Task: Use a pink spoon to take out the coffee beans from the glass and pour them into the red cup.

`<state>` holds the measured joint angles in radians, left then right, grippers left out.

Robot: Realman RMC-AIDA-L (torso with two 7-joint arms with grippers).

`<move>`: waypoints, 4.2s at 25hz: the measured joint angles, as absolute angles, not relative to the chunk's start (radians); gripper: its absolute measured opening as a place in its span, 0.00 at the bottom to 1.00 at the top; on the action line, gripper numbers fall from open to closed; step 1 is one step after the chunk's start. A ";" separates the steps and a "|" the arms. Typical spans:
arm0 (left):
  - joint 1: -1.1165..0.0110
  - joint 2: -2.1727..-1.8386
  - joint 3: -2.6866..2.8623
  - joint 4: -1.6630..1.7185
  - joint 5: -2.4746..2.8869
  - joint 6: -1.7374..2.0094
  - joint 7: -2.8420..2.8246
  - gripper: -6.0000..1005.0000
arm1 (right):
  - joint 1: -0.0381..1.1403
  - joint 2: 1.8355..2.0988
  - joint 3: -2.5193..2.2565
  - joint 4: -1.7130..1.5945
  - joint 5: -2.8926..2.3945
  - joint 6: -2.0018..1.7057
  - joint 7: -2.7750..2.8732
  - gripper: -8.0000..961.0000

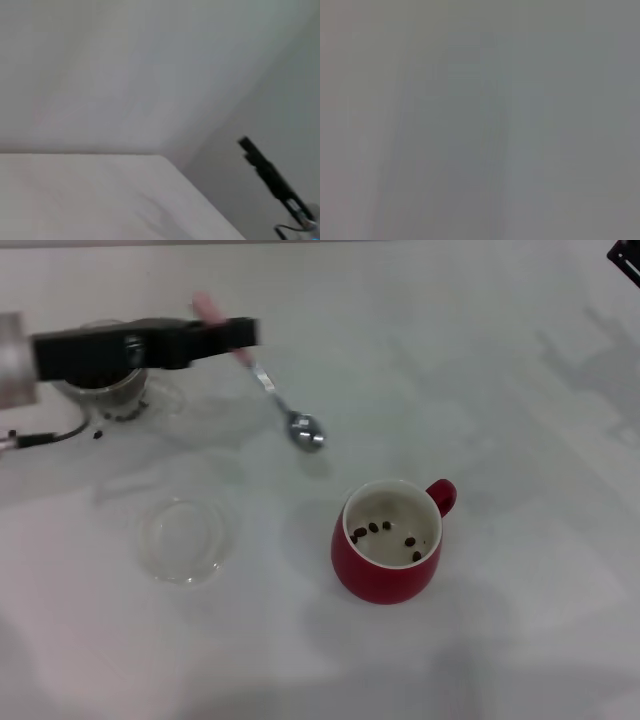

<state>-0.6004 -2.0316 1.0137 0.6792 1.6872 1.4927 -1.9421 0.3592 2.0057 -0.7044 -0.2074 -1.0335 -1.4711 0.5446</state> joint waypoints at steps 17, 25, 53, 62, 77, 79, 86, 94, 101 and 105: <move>-0.318 -1.974 0.881 0.662 1.711 1.483 -1.870 0.13 | 0.364 2.006 -0.701 -0.234 -0.977 -1.440 0.551 0.88; -0.277 -1.968 0.880 0.652 1.718 1.482 -1.868 0.13 | 0.359 2.006 -0.699 -0.230 -0.966 -1.446 0.562 0.88; -0.356 -2.012 0.888 0.566 1.824 1.408 -1.869 0.15 | 0.350 2.006 -0.699 -0.224 -0.966 -1.457 0.567 0.88; -0.357 -2.012 0.887 0.566 1.830 1.405 -1.872 0.20 | 0.350 2.006 -0.700 -0.224 -0.966 -1.452 0.560 0.88; -0.328 -1.997 0.840 0.578 1.830 1.373 -1.867 0.55 | 0.350 2.006 -0.707 -0.221 -0.966 -1.451 0.561 0.88; -0.326 -1.992 0.838 0.578 1.830 1.372 -1.863 0.59 | 0.350 2.006 -0.707 -0.221 -0.966 -1.451 0.562 0.88; -0.303 -1.976 0.761 0.614 1.828 1.375 -1.811 0.63 | 0.350 2.008 -0.709 -0.217 -0.966 -1.453 0.566 0.88; -0.227 -1.998 0.656 0.753 1.708 1.421 -1.635 0.63 | 0.350 2.009 -0.701 -0.206 -0.966 -1.460 0.567 0.88; -0.176 -2.009 0.481 0.769 1.623 1.443 -1.407 0.62 | 0.350 2.010 -0.700 -0.170 -0.966 -1.515 0.568 0.88; -0.161 -2.029 0.324 0.762 1.624 1.435 -1.252 0.62 | 0.352 2.010 -0.710 -0.139 -0.966 -1.545 0.539 0.88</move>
